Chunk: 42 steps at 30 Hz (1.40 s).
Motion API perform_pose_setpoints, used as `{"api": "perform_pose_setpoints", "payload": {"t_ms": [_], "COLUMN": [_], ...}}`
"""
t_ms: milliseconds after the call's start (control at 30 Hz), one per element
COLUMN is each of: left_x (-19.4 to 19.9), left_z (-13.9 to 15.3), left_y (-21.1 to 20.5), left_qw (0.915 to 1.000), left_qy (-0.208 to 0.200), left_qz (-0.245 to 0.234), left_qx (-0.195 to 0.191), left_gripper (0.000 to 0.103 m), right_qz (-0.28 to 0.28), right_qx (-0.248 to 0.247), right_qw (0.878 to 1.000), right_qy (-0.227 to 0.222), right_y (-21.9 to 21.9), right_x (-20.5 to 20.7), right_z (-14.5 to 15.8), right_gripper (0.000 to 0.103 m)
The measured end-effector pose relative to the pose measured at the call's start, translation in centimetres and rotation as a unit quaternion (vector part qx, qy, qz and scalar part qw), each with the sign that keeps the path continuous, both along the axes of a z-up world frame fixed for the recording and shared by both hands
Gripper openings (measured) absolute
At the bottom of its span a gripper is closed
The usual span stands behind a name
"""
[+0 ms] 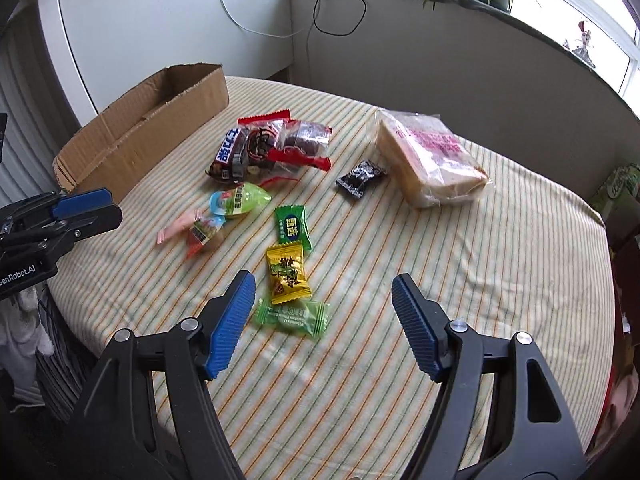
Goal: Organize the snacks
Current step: 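Open both tools to drop the Snickers bar and candy into the box, then grasp the pink candy with the left tool while the right tool grasps the yellow packet, then carry the pink candy and yellow packet over the box with both tools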
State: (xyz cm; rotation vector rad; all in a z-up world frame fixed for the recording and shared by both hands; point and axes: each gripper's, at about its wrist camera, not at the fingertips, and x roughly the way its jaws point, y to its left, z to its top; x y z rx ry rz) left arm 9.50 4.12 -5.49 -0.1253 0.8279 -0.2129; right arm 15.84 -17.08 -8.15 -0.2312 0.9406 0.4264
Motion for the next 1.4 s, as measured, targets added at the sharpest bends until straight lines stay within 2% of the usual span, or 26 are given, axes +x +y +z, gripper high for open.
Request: {"api": "perform_pose_setpoints", "payload": {"t_ms": [267, 333, 633, 833, 933, 1000, 1067, 1133, 1400], "left_x": [1.8, 2.4, 4.0, 4.6, 4.9, 4.8, 4.6, 4.4, 4.0], "left_z": [-2.0, -2.4, -3.8, -4.0, -4.1, -4.0, -4.0, -4.1, -4.0], "left_y": [-0.7, -0.8, -1.8, -2.0, -1.7, -1.4, -1.5, -1.7, -1.6], "left_qw": [0.9993, 0.9990, 0.9968, 0.9966, 0.9967, 0.9966, 0.9966, 0.9967, 0.9974], "left_qy": [0.036, 0.043, 0.072, 0.073, 0.073, 0.075, 0.075, 0.072, 0.068], "left_qz": [-0.007, -0.008, -0.029, -0.035, -0.032, -0.033, -0.034, -0.034, -0.023], "left_qx": [0.009, 0.009, 0.016, 0.017, 0.013, 0.006, 0.009, 0.014, 0.009], "left_gripper": [0.037, 0.037, 0.026, 0.026, 0.018, 0.018, 0.018, 0.018, 0.018], "right_qz": [0.026, 0.029, 0.038, 0.048, 0.049, 0.050, 0.048, 0.048, 0.038], "right_qx": [0.002, 0.000, -0.007, -0.019, -0.021, -0.021, -0.022, -0.022, -0.012], "right_qw": [0.999, 0.999, 0.998, 0.997, 0.997, 0.997, 0.997, 0.997, 0.998], "right_qy": [0.025, 0.030, 0.043, 0.052, 0.052, 0.053, 0.054, 0.056, 0.047], "right_y": [1.6, 1.9, 2.7, 3.6, 4.0, 4.1, 4.4, 4.4, 3.3], "right_x": [1.2, 1.5, 2.4, 3.0, 3.3, 3.4, 3.8, 3.9, 3.3], "right_z": [-1.6, -2.0, -2.9, -3.4, -3.6, -3.6, -3.7, -3.7, -3.2], "right_gripper": [0.073, 0.070, 0.060, 0.050, 0.047, 0.042, 0.031, 0.026, 0.025]}}
